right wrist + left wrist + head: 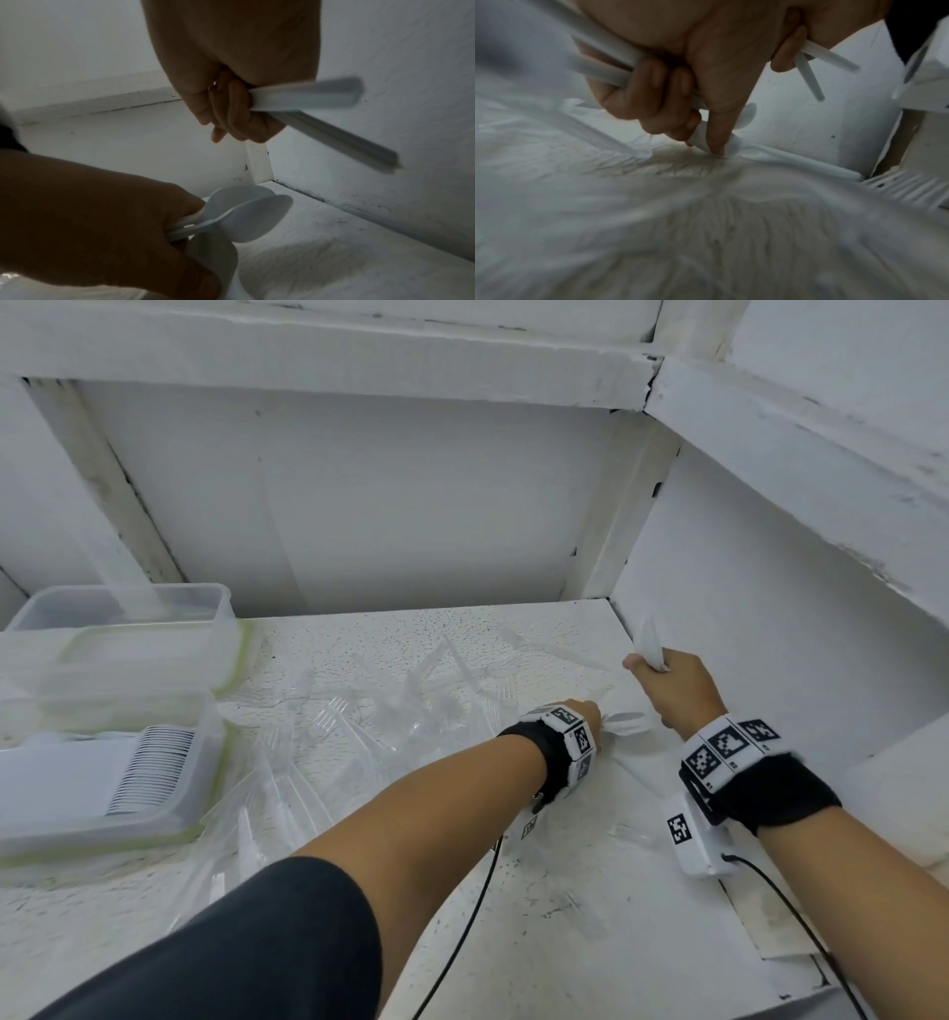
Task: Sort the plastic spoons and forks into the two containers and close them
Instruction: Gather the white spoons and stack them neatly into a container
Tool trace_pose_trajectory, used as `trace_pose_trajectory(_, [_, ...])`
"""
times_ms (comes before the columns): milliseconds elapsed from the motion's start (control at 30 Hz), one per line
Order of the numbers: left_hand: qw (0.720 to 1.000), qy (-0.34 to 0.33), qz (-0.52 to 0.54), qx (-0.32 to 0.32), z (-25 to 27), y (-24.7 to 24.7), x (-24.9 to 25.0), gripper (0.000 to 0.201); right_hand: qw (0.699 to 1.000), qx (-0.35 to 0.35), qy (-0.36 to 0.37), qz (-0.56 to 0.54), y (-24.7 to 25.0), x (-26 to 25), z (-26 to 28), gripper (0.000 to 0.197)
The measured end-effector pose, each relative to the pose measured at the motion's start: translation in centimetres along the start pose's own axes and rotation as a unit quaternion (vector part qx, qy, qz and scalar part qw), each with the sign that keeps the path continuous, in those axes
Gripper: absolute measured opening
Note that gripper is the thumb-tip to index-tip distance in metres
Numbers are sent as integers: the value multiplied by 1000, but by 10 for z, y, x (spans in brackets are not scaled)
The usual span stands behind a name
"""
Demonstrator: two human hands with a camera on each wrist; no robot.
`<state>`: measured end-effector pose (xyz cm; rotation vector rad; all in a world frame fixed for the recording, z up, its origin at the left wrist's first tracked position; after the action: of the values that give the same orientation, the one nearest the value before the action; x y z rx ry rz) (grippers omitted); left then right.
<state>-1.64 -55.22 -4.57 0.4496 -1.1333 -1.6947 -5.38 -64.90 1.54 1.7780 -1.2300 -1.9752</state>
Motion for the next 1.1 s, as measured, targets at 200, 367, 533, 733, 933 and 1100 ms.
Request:
trace_pose_trajectory(200, [1000,-6,-29,6,8,19,-6,18,996,1,-2,-84,4,-18,5,18])
trace_pose_trajectory(367, [995,-21,24,91,37,63,-36,21,994,2,44,-103,9,-41,7,21])
trace_pose_trajectory(533, [981,14,129,144,72,97,-101,15,989,13,113,-94,4,-75,17,26])
trace_pose_trajectory(733, [943,37,273,188,125,96,-161,22,978,-81,191,2,-36,-112,51,41])
trace_pose_trajectory(933, [878,55,445,169,166,64,-192,27,965,-150,185,-109,-86,-138,97,20])
trace_pose_trajectory(1100, [807,55,575,124,194,34,-208,26,961,-152,182,-139,-114,-147,124,11])
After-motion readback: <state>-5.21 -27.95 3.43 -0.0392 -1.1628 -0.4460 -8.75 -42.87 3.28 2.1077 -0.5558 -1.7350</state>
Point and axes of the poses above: each hand's wrist, its own z-axis away from the middle knuckle, its own y-axis out of the back of the hand, x = y × z, the point moved 3 cm from there along -z, towards the middle knuckle, and after that the axes turned 13 degrees about y, right-handed, at the moved point
